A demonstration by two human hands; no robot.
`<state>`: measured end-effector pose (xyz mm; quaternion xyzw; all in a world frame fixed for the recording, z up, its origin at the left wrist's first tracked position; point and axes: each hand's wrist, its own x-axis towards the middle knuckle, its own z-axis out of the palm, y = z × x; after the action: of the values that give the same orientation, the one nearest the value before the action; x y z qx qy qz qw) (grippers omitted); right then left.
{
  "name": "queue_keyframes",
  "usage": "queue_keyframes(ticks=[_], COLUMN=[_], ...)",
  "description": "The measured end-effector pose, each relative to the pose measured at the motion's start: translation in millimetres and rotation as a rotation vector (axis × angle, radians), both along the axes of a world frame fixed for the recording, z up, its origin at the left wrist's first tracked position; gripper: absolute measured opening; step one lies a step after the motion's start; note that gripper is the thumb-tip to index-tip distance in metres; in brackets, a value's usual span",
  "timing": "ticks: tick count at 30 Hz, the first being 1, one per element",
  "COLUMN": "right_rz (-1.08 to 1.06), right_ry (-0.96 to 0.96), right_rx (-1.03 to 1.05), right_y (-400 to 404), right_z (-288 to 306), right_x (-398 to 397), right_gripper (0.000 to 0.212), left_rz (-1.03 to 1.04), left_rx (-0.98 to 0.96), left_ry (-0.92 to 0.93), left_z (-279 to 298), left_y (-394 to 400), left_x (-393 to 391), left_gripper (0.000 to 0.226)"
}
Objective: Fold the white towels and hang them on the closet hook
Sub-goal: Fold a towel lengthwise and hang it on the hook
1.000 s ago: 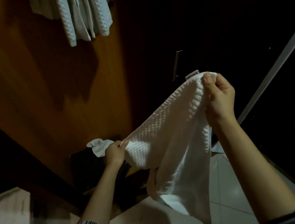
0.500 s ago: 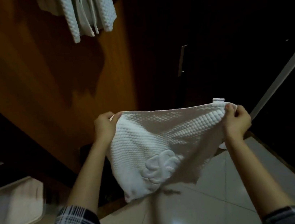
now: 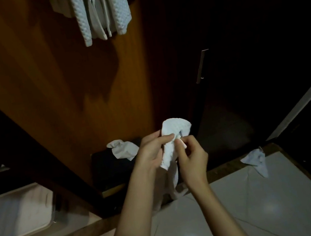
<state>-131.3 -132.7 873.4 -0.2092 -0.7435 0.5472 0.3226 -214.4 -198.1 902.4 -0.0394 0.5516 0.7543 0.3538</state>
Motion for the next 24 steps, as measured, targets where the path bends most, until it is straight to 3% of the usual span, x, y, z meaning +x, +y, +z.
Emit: queue_keyframes(ticks=[3, 7, 10, 16, 20, 24], right_rz=[-0.017, -0.049, -0.044, 0.134, 0.483, 0.391], right_ry=[0.033, 0.028, 0.064, 0.096, -0.071, -0.089], right_rx=[0.001, -0.082, -0.131, 0.067, -0.060, 0.189], right_y=[5, 9, 12, 30, 50, 55], right_z=[2, 3, 7, 30, 34, 34], right_x=[6, 11, 13, 14, 26, 33], right_gripper=[0.011, 0.015, 0.023, 0.026, 0.027, 0.019], left_rz=[-0.078, -0.193, -0.284, -0.093, 0.037, -0.036], left_rx=[0.191, 0.462, 0.705, 0.699, 0.629, 0.543], left_ry=[-0.048, -0.045, 0.015, 0.200, 0.336, 0.444], left_z=[-2, -21, -30, -32, -17, -4], left_y=[-8, -24, -23, -4, -8, -13], left_x=[10, 9, 14, 31, 23, 16], left_gripper=[0.022, 0.068, 0.084, 0.089, 0.084, 0.088])
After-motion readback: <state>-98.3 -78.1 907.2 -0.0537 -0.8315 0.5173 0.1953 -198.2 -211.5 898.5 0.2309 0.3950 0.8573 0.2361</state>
